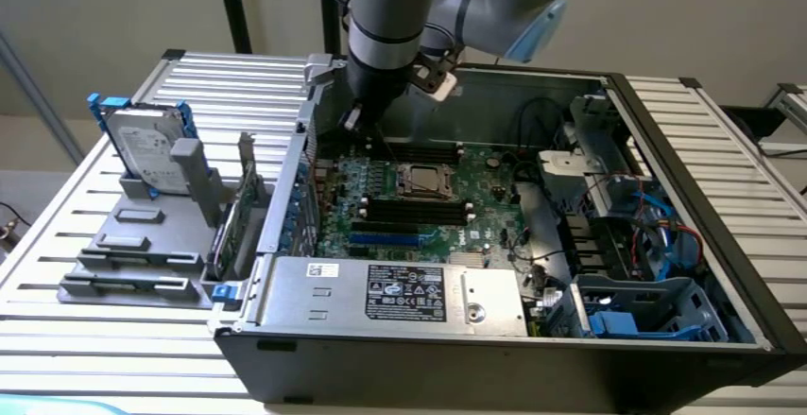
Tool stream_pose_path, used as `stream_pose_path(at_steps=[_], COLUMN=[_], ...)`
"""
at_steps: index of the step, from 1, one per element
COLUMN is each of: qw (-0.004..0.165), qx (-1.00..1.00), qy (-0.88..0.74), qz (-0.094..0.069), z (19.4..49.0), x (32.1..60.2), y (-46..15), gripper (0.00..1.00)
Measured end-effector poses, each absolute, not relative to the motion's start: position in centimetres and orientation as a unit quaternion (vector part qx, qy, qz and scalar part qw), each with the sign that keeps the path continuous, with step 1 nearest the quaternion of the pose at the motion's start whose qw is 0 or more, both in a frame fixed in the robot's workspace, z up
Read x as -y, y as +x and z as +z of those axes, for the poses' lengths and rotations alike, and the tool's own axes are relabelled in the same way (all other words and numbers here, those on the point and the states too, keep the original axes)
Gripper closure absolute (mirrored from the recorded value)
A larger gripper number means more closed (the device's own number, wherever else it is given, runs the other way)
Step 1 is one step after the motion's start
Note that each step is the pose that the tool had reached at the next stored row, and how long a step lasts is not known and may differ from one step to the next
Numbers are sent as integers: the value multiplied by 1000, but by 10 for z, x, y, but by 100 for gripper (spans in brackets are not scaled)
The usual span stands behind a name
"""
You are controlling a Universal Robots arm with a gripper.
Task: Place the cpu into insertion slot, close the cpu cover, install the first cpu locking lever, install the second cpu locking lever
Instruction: 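Install the first cpu locking lever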
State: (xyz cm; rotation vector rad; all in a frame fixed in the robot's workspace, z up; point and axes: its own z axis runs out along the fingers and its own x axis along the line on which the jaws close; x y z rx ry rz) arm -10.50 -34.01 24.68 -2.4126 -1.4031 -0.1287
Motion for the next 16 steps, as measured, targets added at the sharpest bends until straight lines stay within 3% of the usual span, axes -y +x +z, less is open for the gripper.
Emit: stream_pose_path(at_steps=[5,16], qw=[191,191], qx=[483,474], qy=[-853,-857], qz=[-58,-61], z=[247,247], x=[340,342], y=[-105,-94], gripper=[89,89])
